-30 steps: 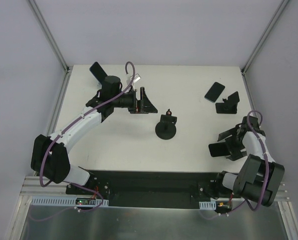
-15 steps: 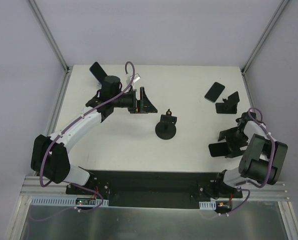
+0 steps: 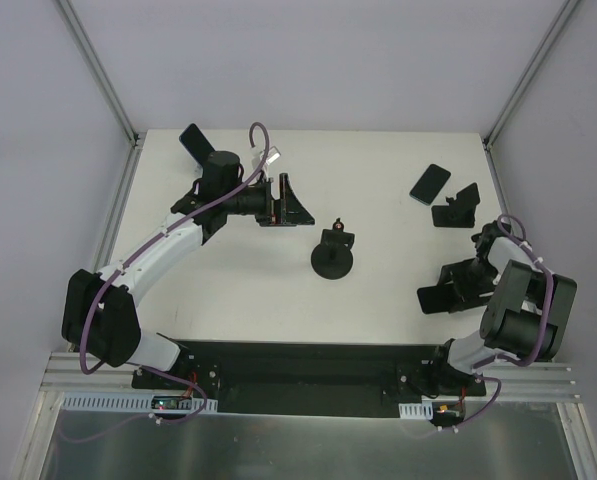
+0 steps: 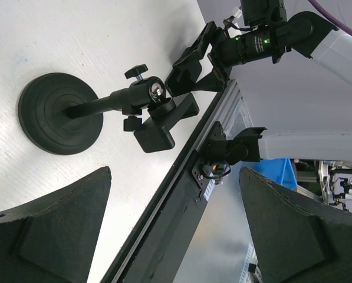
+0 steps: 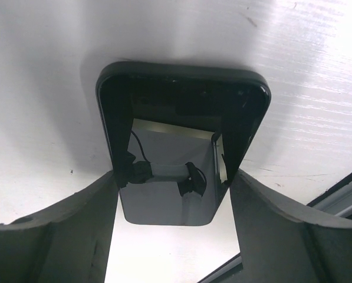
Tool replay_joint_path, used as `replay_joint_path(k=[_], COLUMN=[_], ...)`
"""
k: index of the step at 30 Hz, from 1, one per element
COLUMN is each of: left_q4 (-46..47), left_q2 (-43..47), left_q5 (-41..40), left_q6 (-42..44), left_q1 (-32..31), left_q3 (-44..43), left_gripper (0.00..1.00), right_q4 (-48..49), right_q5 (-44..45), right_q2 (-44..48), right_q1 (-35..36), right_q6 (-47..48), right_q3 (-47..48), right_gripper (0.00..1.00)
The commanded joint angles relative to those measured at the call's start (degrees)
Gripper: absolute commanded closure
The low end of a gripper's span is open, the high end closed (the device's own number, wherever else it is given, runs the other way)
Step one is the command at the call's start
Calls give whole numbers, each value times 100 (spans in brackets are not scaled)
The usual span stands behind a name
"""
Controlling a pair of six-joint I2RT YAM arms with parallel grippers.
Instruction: Place the phone on the phone stand
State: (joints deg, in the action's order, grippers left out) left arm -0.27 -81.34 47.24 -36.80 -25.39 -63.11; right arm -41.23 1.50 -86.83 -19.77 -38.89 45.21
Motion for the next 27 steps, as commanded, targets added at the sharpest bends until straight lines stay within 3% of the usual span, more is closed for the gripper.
replay_joint_path(k=[1,3,13,20,27], left_q4=[62,54,-78,-113,-131], left_q2=[250,268,277,294,312], left_q5=[-66,-84,-136,-180,-75], left_q6=[102,120,164,217,287], left_q1=[69,69,78,78,69], left_q3=[-105,-105,-122,-140,-210], left_gripper=[12,12,12,12,11], right_q4=[625,634,1179,1433,1908], right_q5=[0,113,395,343,219], right_q2=[-213,-37,1203,1651,2712], right_q1=[245,403,1422,1766,1968], right_q6=[-137,-75,1111,1709,2376], right_q3=[-417,-443,-672,-803,-1014], right_gripper=[90,99,99,99,99])
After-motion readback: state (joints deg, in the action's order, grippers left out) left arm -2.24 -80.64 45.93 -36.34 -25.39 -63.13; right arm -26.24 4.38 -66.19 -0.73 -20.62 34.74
